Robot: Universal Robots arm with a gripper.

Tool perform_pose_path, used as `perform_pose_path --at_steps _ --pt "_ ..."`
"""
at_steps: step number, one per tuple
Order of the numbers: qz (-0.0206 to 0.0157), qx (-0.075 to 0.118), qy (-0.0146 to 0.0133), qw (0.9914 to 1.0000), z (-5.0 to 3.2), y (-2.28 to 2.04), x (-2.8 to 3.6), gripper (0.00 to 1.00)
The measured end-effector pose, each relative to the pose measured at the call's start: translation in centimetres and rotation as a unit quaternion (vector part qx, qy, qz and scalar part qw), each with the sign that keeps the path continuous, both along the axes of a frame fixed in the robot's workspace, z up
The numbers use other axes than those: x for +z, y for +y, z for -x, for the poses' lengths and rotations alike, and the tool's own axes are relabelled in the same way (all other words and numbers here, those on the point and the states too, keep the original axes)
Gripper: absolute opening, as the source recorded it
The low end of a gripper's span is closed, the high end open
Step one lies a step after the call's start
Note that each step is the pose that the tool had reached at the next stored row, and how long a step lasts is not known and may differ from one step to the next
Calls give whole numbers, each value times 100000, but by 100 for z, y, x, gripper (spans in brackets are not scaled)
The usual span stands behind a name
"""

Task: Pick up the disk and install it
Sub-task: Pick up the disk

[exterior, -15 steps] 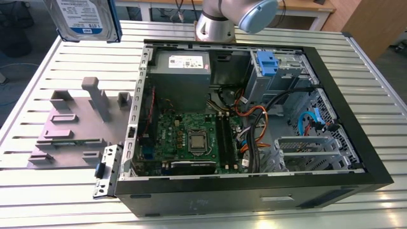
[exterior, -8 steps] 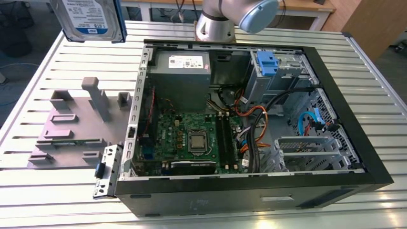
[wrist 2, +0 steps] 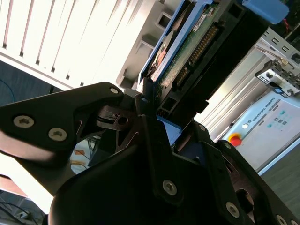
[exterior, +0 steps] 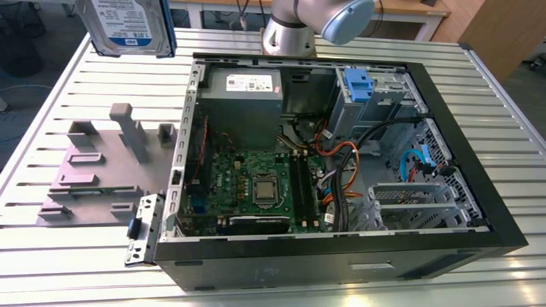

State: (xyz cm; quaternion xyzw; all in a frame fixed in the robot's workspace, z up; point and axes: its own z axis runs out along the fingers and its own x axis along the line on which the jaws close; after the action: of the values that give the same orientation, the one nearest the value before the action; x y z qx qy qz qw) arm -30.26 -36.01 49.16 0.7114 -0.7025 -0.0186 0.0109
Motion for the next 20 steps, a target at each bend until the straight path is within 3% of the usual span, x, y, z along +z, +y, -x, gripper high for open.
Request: perform_pose_path --at_steps 20 --pt "3 -1 14 100000 -244 0 0 36"
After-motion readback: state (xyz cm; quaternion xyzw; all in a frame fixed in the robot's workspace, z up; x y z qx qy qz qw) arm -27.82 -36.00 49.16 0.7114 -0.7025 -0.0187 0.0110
